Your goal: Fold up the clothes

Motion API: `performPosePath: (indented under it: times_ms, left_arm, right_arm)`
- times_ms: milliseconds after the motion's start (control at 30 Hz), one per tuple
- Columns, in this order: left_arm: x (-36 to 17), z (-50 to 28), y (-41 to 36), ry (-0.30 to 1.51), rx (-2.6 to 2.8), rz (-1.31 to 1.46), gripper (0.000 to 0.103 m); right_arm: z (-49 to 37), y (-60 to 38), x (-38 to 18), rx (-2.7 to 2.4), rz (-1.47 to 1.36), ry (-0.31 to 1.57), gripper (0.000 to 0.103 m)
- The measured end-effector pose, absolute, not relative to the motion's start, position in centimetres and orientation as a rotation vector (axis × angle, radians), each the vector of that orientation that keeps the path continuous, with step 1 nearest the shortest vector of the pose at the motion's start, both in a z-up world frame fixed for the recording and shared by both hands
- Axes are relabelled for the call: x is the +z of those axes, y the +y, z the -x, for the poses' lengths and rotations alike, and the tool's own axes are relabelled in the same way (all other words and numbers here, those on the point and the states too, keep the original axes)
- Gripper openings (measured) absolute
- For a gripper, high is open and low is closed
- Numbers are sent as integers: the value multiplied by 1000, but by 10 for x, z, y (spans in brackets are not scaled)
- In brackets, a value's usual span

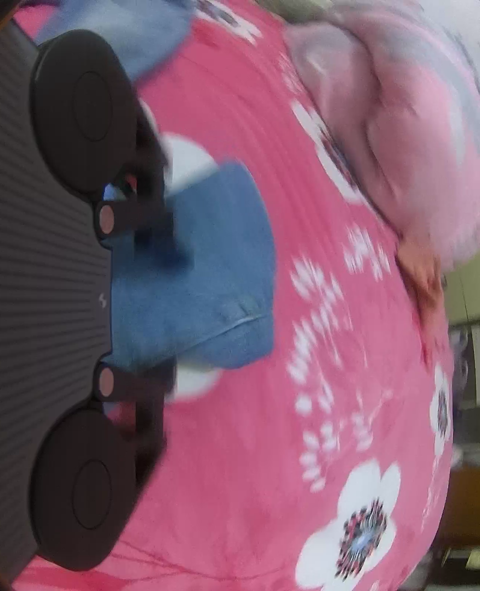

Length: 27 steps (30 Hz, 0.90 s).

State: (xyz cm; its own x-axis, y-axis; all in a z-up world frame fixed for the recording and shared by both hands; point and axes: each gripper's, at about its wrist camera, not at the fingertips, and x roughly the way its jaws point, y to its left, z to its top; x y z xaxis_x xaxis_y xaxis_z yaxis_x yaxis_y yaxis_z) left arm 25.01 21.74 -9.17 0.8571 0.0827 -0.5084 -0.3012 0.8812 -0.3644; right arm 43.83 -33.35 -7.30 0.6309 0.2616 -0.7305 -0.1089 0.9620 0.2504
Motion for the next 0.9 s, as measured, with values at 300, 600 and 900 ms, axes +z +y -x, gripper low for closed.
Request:
performPosePath:
  times_ms: [300,600,900]
  left_arm:
    - [-92,-250,221,500,208,473,42]
    - [-92,-249,223,496,209,481,40]
    - [-92,-249,223,495,211,477,40]
  right_arm:
    - [-313,-386,0,23,-485,519,5]
    - [-204,-465,-39,-306,-850,501,11]
    - [-171,-485,-74,-484,-833,623,54]
